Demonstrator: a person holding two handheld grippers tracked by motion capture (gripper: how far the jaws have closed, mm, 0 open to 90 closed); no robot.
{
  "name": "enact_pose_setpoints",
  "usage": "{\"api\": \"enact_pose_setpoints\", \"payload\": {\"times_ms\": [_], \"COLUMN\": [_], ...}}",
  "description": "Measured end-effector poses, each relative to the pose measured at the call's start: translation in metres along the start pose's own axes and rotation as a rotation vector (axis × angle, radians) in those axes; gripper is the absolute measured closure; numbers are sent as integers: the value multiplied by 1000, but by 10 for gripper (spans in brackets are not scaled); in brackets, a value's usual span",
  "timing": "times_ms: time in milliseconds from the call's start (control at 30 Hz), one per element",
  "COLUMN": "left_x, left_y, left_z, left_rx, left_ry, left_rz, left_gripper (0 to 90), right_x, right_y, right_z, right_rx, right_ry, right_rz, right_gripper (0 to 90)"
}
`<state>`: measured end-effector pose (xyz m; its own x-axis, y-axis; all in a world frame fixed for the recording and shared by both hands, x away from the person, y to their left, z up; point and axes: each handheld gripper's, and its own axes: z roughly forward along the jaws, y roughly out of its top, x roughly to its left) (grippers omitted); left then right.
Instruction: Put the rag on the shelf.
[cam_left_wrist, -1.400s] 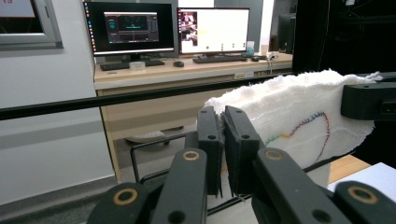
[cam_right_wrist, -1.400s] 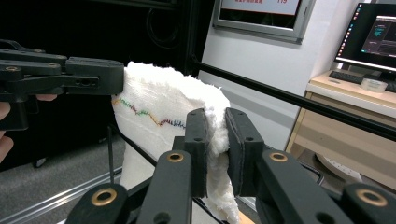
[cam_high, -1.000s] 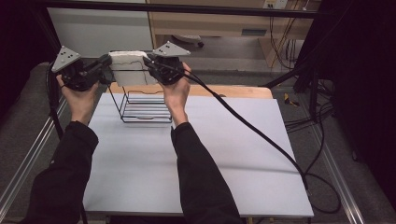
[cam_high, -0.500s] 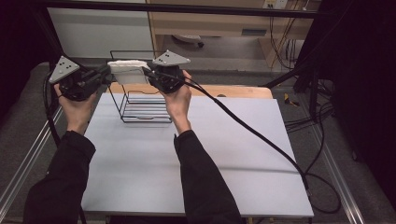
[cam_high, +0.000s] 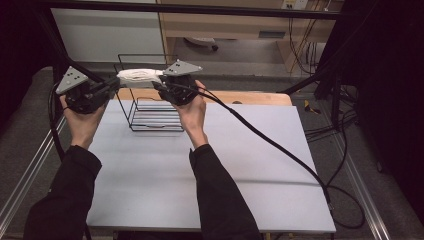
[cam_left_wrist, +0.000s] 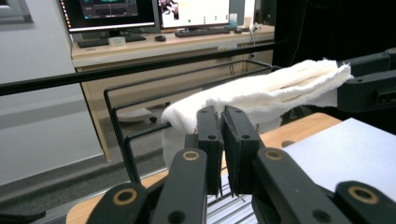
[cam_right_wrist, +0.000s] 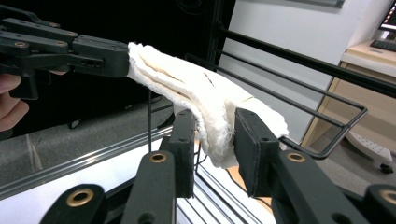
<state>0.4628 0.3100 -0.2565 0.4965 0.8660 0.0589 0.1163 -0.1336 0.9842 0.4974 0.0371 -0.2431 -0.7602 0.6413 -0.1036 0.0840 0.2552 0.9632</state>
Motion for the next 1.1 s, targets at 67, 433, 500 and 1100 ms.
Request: {"api": "enact_pose_setpoints", "payload": {"times_ms": [67, 433, 500, 1100], "left_x": [0, 0, -1, 2], "left_y": [-1, -7, -8, -7], "left_z": [0, 0, 0, -11], "left_rx": [6, 38, 42, 62], "left_ry": [1, -6, -6, -26], "left_rz": [2, 11, 11, -3], "left_gripper": [856, 866, 869, 737], "right_x": [1, 4, 4, 1], "right_y": [0, 1, 2, -7], "right_z": [-1, -6, -8, 8], "right_rx": [11, 23, 11, 63], "right_ry": [4, -7, -11, 10], "right_rz": [0, -13, -10, 49], "right_gripper": [660, 612, 578, 873]}}
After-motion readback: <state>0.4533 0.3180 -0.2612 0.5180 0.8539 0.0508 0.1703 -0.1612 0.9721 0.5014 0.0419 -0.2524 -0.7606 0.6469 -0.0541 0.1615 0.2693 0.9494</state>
